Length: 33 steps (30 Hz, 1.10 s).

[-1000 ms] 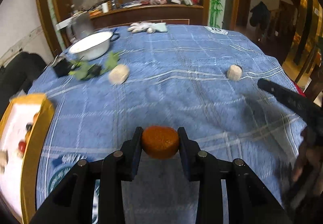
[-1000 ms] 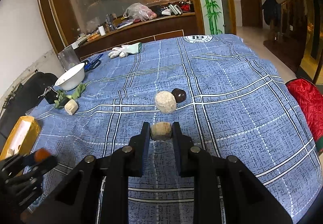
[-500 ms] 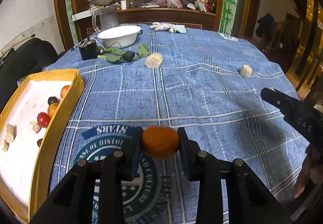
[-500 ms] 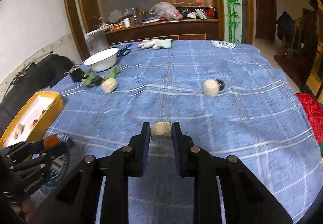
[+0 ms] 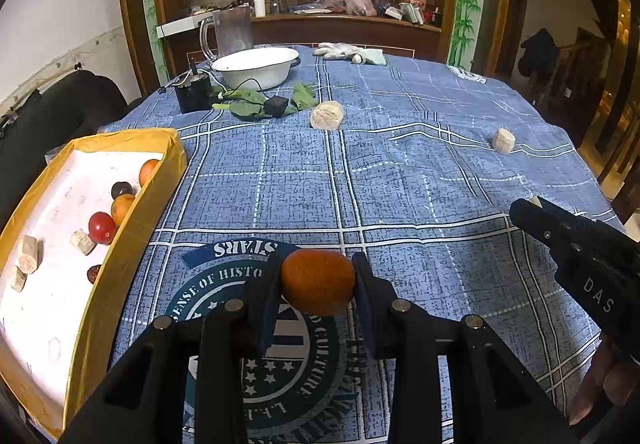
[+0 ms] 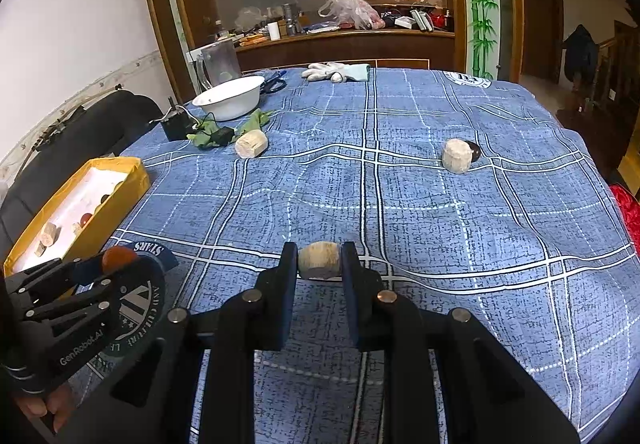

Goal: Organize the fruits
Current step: 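Carry the cork disc in the right tool toward the tray while the left tool carries the orange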

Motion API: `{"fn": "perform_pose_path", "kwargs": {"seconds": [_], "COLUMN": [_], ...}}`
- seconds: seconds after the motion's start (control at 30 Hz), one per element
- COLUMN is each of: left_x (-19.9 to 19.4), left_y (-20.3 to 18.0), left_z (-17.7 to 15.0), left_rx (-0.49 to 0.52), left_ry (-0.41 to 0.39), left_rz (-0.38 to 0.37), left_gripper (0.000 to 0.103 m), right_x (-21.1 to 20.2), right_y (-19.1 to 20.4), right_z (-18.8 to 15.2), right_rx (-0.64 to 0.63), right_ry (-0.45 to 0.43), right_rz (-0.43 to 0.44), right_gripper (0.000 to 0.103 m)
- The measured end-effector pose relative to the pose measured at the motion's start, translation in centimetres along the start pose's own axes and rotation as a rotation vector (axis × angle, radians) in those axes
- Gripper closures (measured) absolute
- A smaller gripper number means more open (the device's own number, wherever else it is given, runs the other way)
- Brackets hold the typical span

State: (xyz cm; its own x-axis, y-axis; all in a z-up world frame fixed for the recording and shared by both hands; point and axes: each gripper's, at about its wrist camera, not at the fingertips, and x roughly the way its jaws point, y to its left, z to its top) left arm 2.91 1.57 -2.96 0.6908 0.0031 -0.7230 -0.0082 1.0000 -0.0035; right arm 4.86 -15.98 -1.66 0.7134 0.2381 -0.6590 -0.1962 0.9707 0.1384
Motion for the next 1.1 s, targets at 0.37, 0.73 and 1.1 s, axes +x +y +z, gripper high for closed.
{"fn": "perform_pose_path", "kwargs": {"seconds": [0.37,0.73,1.1], "left_x": [-0.04,-0.40,-0.85], "left_y": [-0.26,-0.41,-0.10], "left_z": [-0.13,-0.23,-0.24], "left_rx": [0.017,0.019,0.014], "left_ry": [0.020,0.027,0.020], "left_rz": [0.024,0.051,0.058], "left_gripper": [0.070,0.070,0.070], "right_x": [0.28,-0.13,-0.26], "right_y": [0.22,-0.05,0.23], "right_z": [-0.10,-0.08,-0.07], "right_rx": [0.004,0.013,0.001], "right_ry": [-0.007,-0.029,-0.032], "right_rz": [0.032,0.054,0.056], "right_gripper": [0.080,0.080,0.080]}}
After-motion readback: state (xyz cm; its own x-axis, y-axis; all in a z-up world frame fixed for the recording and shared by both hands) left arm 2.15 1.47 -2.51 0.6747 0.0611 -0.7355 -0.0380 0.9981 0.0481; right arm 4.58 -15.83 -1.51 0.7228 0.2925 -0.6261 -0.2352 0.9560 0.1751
